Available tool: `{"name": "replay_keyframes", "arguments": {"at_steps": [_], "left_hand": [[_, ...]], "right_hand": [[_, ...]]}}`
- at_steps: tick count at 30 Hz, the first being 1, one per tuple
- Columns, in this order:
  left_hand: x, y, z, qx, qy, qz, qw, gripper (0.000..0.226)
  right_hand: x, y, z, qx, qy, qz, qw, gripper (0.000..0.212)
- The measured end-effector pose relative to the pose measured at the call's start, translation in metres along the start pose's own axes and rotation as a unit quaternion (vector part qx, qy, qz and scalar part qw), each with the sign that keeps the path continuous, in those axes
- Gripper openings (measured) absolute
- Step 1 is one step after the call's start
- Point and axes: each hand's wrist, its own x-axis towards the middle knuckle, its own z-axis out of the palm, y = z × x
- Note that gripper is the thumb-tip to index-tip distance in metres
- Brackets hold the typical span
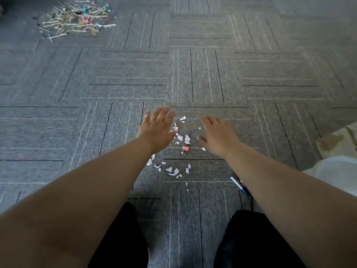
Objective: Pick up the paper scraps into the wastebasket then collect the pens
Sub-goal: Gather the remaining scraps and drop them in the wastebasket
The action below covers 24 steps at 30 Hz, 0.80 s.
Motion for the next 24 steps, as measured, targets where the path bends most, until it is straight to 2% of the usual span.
{"name": "replay_keyframes", "arguments": {"at_steps": [4, 7, 10, 13, 15, 17, 21, 24], "left_hand": [[0.025, -0.01, 0.059, -0.025, -0.023, -0.008, 0.999, 0.064], [0.041, -0.022, 0.12, -0.039, -0.085, -0.02, 0.995, 0.07], [0.044, -0.03, 0.194, -0.038, -0.17, -0.002, 0.985, 0.077], [0.035, -0.035, 0.259, -0.022, -0.227, 0.024, 0.973, 0.084], [0.03, -0.041, 0.293, -0.021, -0.226, 0.028, 0.973, 0.088], [0.028, -0.048, 0.318, -0.02, -0.202, 0.017, 0.979, 0.096], [0.029, -0.05, 0.354, -0.039, -0.165, 0.012, 0.986, 0.098], [0.031, -0.046, 0.361, -0.032, -0.134, 0.007, 0.99, 0.099]], "right_hand": [[0.033, 0.007, 0.062, 0.024, -0.023, 0.0, 0.999, 0.061], [0.054, 0.016, 0.128, 0.042, -0.064, 0.002, 0.997, 0.062], [0.057, 0.03, 0.203, 0.039, -0.139, -0.01, 0.989, 0.068], [0.046, 0.046, 0.266, -0.003, -0.212, -0.048, 0.976, 0.083], [0.037, 0.058, 0.301, -0.042, -0.234, -0.08, 0.968, 0.097], [0.033, 0.066, 0.327, -0.066, -0.211, -0.111, 0.969, 0.107], [0.037, 0.07, 0.356, -0.066, -0.176, -0.111, 0.976, 0.11], [0.064, 0.057, 0.357, -0.052, -0.12, -0.114, 0.985, 0.104]]}}
